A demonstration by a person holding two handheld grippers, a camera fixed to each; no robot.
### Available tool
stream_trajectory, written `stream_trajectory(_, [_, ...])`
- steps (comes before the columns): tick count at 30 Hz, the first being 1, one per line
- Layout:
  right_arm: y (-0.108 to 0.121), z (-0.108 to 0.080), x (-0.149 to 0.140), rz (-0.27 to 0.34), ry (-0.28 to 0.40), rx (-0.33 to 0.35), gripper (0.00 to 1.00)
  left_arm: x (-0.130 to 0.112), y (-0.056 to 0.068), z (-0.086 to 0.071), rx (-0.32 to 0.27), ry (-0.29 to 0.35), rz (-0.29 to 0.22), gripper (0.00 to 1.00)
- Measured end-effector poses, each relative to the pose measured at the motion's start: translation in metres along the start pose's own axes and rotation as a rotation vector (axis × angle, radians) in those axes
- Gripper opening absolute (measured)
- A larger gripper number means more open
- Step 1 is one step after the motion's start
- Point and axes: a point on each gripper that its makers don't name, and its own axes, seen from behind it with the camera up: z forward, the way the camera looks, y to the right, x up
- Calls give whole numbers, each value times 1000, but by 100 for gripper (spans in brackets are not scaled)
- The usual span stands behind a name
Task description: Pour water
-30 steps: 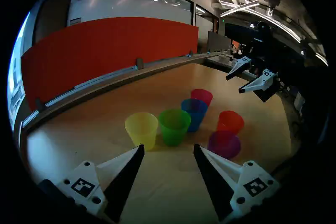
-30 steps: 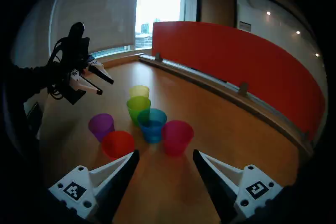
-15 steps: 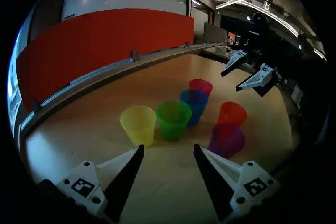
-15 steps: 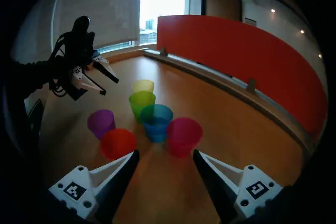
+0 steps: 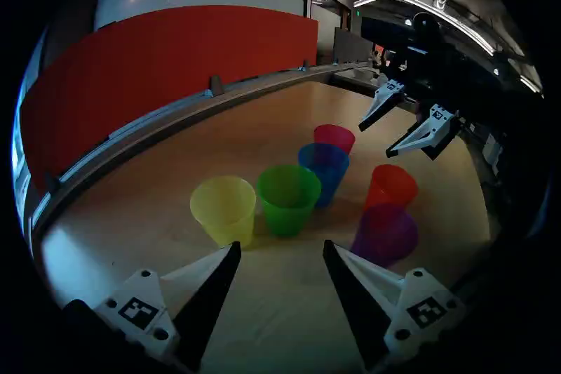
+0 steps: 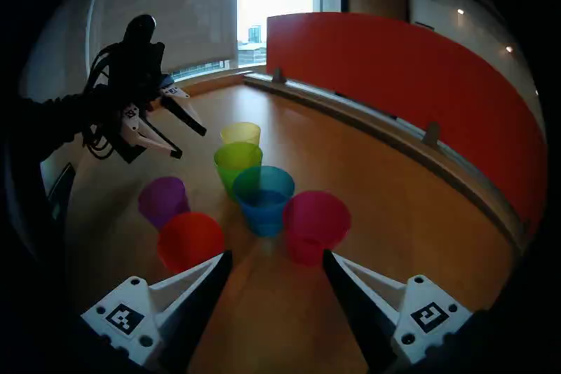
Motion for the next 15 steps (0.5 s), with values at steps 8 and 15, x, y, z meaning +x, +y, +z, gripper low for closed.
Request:
stream_trajectory(8, [-3, 10, -3, -5, -13, 18, 99, -1, 5, 9, -24, -20, 12, 87])
stream_trajectory(15, [-4, 17, -3, -4, -16, 31, 99, -1, 7, 17, -34, -28, 22, 87])
